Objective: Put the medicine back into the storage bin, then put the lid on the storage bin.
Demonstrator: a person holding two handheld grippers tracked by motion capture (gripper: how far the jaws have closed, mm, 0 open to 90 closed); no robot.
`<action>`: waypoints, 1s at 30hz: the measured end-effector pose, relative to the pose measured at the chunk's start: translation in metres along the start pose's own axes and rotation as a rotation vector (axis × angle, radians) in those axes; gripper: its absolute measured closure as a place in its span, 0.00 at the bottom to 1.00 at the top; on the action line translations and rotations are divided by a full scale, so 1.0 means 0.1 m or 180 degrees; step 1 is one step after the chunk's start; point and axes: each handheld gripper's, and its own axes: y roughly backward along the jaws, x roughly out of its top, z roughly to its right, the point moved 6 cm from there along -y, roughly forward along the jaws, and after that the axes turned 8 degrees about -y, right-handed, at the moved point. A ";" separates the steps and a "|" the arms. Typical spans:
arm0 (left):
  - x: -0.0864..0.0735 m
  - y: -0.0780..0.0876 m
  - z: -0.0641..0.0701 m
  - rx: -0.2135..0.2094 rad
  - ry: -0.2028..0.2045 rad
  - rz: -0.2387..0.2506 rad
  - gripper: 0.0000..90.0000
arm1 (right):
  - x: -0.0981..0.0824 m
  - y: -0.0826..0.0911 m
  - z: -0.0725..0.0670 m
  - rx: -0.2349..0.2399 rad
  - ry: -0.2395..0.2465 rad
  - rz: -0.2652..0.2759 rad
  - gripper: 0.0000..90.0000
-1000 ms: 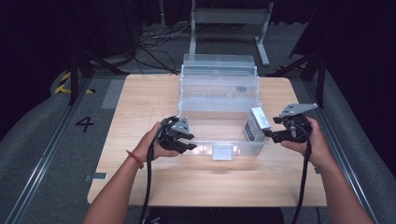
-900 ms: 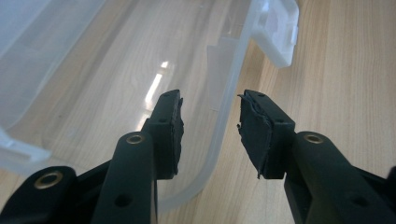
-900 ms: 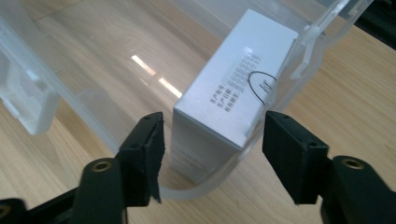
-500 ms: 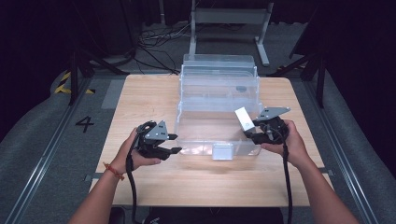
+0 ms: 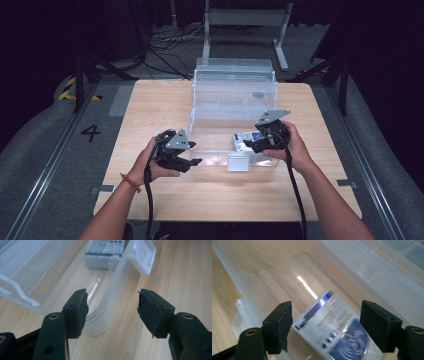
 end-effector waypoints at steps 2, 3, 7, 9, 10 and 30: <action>0.01 -0.04 -0.02 -0.0020 0.0028 0.0020 0.45 | 0.02 0.04 0.02 0.0003 0.0014 0.0054 0.34; 0.01 -0.06 -0.03 -0.0046 0.0055 0.0020 0.45 | 0.03 0.07 0.04 -0.0005 0.0019 0.0093 0.35; 0.02 -0.16 -0.06 -0.0126 0.0060 -0.0038 0.46 | 0.10 0.21 0.22 0.0008 -0.0030 0.0282 0.39; 0.01 -0.22 -0.08 -0.0157 0.0053 -0.0110 0.47 | 0.14 0.28 0.35 -0.0029 -0.0018 0.0343 0.40; 0.02 -0.26 -0.08 -0.0176 0.0076 -0.0116 0.47 | 0.17 0.31 0.41 -0.0038 -0.0031 0.0358 0.40; 0.01 -0.52 -0.13 -0.0456 0.0036 -0.0328 0.78 | 0.61 0.39 1.17 -0.0222 -0.0127 0.0506 0.43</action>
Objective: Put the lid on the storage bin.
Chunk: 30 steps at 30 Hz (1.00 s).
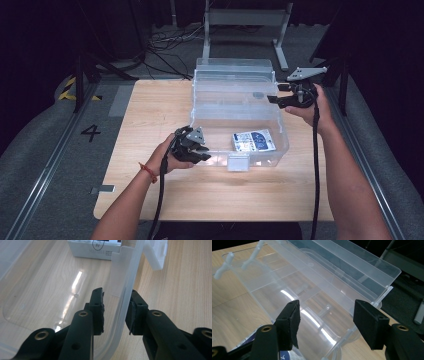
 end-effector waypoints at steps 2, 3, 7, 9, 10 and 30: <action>0.01 0.00 0.00 -0.0024 -0.0009 -0.0019 0.80 | 0.04 -0.03 0.04 -0.0015 0.0008 -0.0015 0.43; 0.01 0.00 0.00 -0.0052 -0.0042 -0.0027 0.81 | 0.05 -0.05 0.05 -0.0017 0.0007 -0.0034 0.43; 0.03 0.01 0.00 -0.0130 -0.0132 -0.0203 0.87 | 0.11 -0.17 0.08 0.0009 0.0032 -0.0124 0.43; 0.04 0.02 0.00 -0.0119 -0.0197 -0.0317 0.88 | 0.14 -0.21 0.10 -0.0025 0.0063 -0.0165 0.43; 0.04 0.03 0.00 -0.0115 -0.0204 -0.0357 0.88 | 0.15 -0.24 0.10 -0.0016 0.0096 -0.0195 0.43; 0.07 0.03 -0.04 -0.0285 -0.0366 -0.0784 0.90 | 0.25 -0.69 0.06 0.0088 0.0494 -0.0766 0.45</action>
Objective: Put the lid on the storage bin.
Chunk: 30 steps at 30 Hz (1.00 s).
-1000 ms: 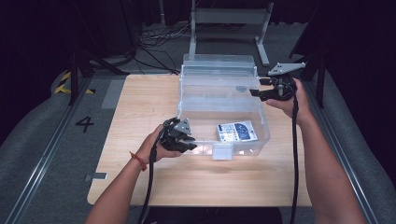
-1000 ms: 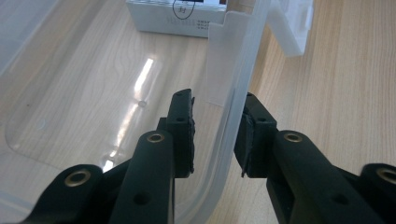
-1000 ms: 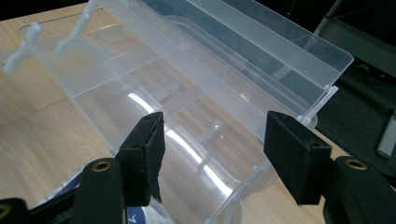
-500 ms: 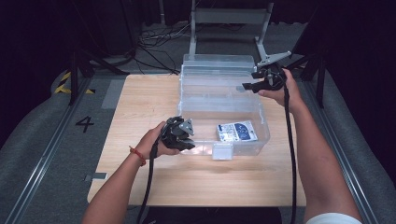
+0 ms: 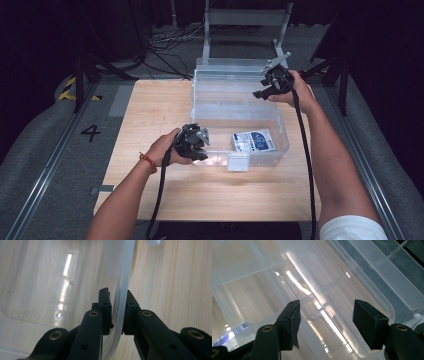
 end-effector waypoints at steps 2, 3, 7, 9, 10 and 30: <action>-0.01 -0.02 -0.01 0.0003 -0.0049 -0.0114 0.90 | 0.02 -0.04 0.02 -0.0031 0.0029 -0.0018 0.45; -0.01 -0.03 -0.01 0.0009 -0.0056 -0.0129 0.90 | 0.03 -0.06 0.04 -0.0052 0.0021 -0.0041 0.45; -0.01 -0.05 0.00 0.0007 -0.0022 -0.0146 0.90 | 0.04 -0.14 0.05 -0.0070 0.0091 -0.0155 0.53; -0.02 -0.05 -0.01 0.0006 -0.0035 -0.0140 0.90 | 0.04 -0.17 0.05 -0.0096 0.0156 -0.0212 0.56; -0.02 -0.05 0.00 0.0012 -0.0020 -0.0136 0.90 | 0.05 -0.18 0.05 -0.0086 0.0162 -0.0199 0.59; -0.01 -0.05 0.02 0.0112 0.0108 0.0140 0.89 | 0.11 -0.13 -0.08 0.0015 0.0791 -0.0467 0.91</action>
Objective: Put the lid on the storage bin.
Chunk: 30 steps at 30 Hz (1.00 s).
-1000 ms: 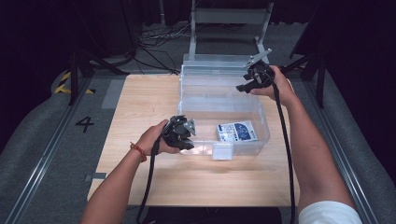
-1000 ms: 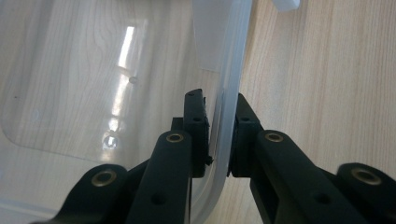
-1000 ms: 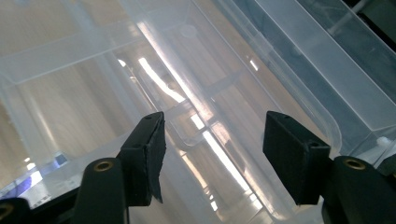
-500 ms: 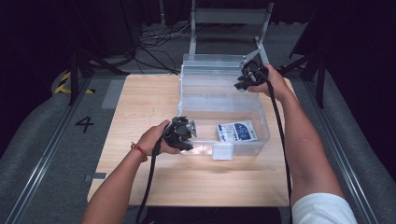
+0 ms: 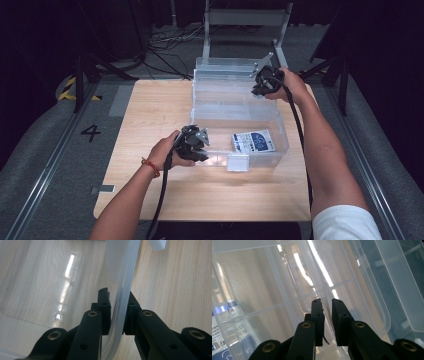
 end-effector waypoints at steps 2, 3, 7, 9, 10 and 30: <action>0.00 0.00 0.00 0.0002 0.0072 0.0064 0.89 | 0.00 0.01 -0.01 0.0002 0.0023 0.0015 0.92; 0.00 0.00 0.01 0.0000 0.0099 0.0066 0.88 | 0.01 0.02 -0.01 0.0037 0.0041 0.0026 0.92; 0.00 0.00 0.01 0.0007 0.0145 0.0124 0.88 | 0.02 0.06 -0.03 0.0064 0.0047 0.0059 0.94; 0.00 0.00 0.01 0.0006 0.0155 0.0143 0.87 | 0.02 0.08 -0.05 0.0080 0.0057 0.0043 0.94; 0.00 0.00 0.02 0.0007 0.0182 0.0163 0.87 | 0.02 0.09 -0.06 0.0087 0.0068 0.0040 0.95; 0.03 -0.01 0.06 0.0072 0.0229 0.0224 0.82 | -0.06 0.30 -0.22 0.0109 0.0213 0.0043 0.99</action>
